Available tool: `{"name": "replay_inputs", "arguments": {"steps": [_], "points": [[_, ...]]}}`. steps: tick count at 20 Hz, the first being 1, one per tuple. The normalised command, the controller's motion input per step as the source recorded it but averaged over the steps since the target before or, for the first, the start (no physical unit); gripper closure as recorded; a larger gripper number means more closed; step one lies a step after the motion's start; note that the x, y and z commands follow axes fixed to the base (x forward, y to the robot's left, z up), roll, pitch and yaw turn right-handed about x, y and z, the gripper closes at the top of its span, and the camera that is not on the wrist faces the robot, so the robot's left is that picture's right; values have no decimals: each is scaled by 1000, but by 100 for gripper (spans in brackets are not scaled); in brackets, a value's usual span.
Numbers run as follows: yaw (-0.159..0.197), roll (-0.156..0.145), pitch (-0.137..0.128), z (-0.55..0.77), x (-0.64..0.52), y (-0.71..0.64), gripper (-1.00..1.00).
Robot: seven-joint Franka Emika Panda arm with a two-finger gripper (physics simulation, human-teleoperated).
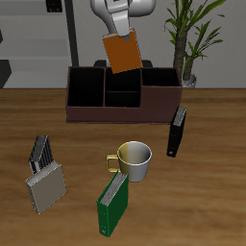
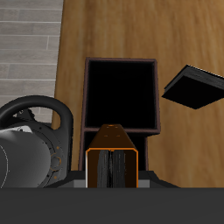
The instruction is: Place the orange book into the back desk caddy's back compartment
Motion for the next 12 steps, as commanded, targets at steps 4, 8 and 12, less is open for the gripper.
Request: {"name": "replay_inputs", "arguments": {"steps": [4, 8, 12], "points": [[-16, -24, 26, -70, -106, -75, 100], [-8, 0, 26, -69, -75, -6, 100], [-2, -11, 7, -31, 45, -48, 100]]}}
